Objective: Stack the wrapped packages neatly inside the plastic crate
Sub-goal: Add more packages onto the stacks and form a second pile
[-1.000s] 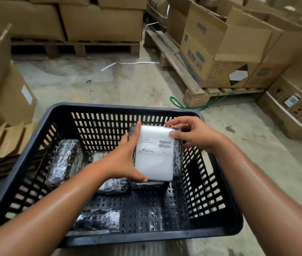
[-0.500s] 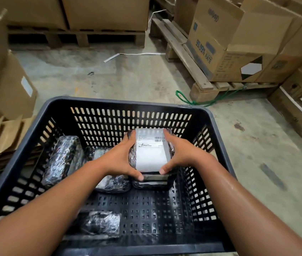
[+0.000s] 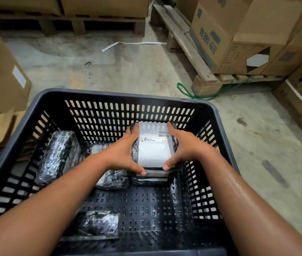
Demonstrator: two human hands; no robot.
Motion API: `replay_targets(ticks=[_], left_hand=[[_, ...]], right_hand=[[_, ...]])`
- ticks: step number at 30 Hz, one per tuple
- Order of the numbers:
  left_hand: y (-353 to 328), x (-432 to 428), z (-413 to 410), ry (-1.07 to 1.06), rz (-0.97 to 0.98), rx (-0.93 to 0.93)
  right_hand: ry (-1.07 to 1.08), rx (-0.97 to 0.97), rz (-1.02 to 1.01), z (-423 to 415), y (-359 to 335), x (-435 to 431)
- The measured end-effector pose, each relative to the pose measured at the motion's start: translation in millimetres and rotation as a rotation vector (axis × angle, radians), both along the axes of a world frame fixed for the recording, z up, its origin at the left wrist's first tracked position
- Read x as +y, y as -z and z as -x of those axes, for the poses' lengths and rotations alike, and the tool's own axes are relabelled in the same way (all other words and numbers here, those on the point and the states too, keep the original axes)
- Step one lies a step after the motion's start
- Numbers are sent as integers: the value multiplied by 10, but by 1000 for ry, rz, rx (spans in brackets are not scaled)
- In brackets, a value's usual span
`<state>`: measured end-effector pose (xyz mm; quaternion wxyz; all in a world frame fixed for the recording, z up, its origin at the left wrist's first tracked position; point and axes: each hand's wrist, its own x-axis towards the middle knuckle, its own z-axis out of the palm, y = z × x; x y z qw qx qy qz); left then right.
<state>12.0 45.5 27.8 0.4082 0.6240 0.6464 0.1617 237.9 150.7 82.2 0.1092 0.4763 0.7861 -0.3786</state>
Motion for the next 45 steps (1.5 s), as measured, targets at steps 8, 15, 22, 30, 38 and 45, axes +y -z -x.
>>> replay_targets(ticks=[8, 15, 22, 30, 38, 45], left_hand=[[-90, -96, -32, -56, -40, -33], [-433, -270, 253, -203, -111, -77], [-967, -643, 866, -313, -178, 25], [-821, -1016, 1114, -150, -3, 488], [-601, -1086, 1089, 0, 141, 599], [-639, -1065, 1088, 8, 163, 584]], right_hand=[[37, 50, 16, -38, -59, -89], [0, 64, -61, 123, -231, -109], [-39, 331, -181, 863, -346, -385], [-314, 292, -132, 1557, 448, -1074], [-707, -142, -425, 1503, 1039, -1396], [-832, -97, -473, 1532, 843, -1282]])
